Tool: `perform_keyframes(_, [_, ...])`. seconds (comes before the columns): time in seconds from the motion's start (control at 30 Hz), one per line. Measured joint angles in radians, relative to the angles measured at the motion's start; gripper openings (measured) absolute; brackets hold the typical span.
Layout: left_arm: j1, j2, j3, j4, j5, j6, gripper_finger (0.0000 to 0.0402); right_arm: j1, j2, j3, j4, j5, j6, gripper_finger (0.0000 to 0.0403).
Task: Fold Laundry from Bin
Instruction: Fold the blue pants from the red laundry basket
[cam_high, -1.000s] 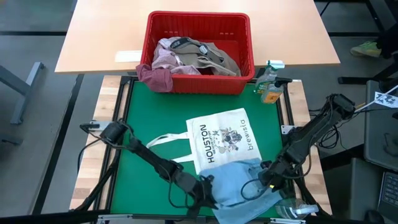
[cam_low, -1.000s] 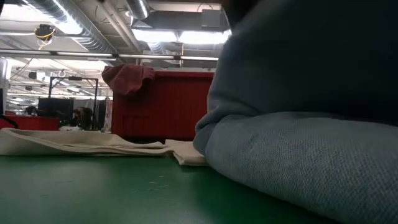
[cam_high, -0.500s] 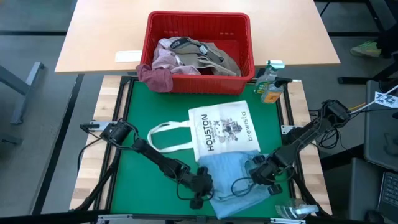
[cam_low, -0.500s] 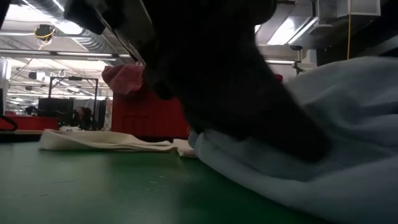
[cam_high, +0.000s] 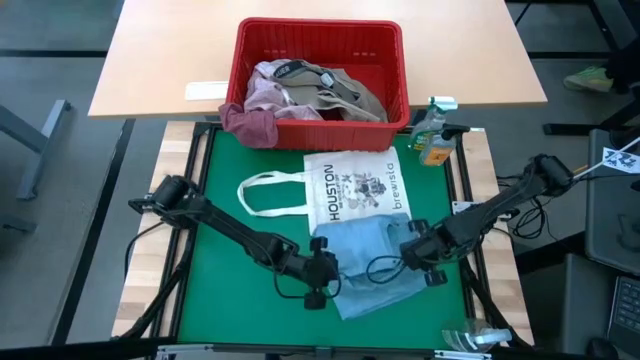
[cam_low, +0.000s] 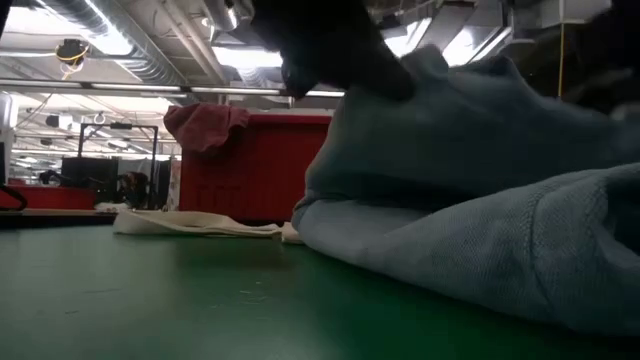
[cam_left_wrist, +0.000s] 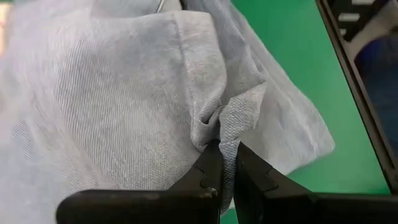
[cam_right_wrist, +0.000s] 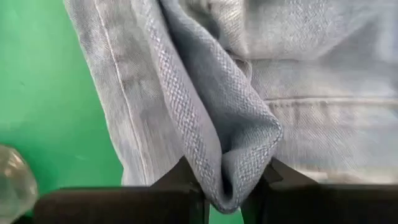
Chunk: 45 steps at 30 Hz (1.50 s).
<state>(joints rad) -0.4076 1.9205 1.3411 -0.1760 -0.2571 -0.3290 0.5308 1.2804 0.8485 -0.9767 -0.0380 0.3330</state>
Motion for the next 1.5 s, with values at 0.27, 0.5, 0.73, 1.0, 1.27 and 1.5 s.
perform_keyframes(0.27, [-0.001, -0.021, 0.000, 0.166, -0.014, 0.000, 0.0012, -0.001, -0.136, 0.076, -0.149, 0.092, 0.119, 0.0053])
perform_keyframes(0.5, [0.000, -0.021, 0.000, 0.282, -0.005, 0.000, 0.0012, -0.001, -0.215, 0.076, -0.165, 0.107, 0.135, 0.0053])
perform_keyframes(0.73, [-0.005, -0.016, 0.001, 0.303, 0.038, 0.000, 0.0012, 0.015, -0.252, 0.064, -0.166, 0.073, 0.135, 0.0053])
perform_keyframes(1.0, [-0.020, 0.042, 0.002, 0.369, 0.073, 0.000, 0.0019, 0.189, -0.246, -0.048, -0.130, 0.008, 0.218, 0.0053])
perform_keyframes(1.27, [-0.024, 0.097, 0.001, 0.435, 0.115, -0.001, 0.0020, 0.322, -0.220, -0.111, 0.046, -0.004, 0.349, 0.0053])
perform_keyframes(1.5, [-0.029, 0.125, 0.001, 0.473, 0.120, -0.032, 0.0021, 0.398, -0.161, -0.111, 0.054, -0.039, 0.356, 0.0053])
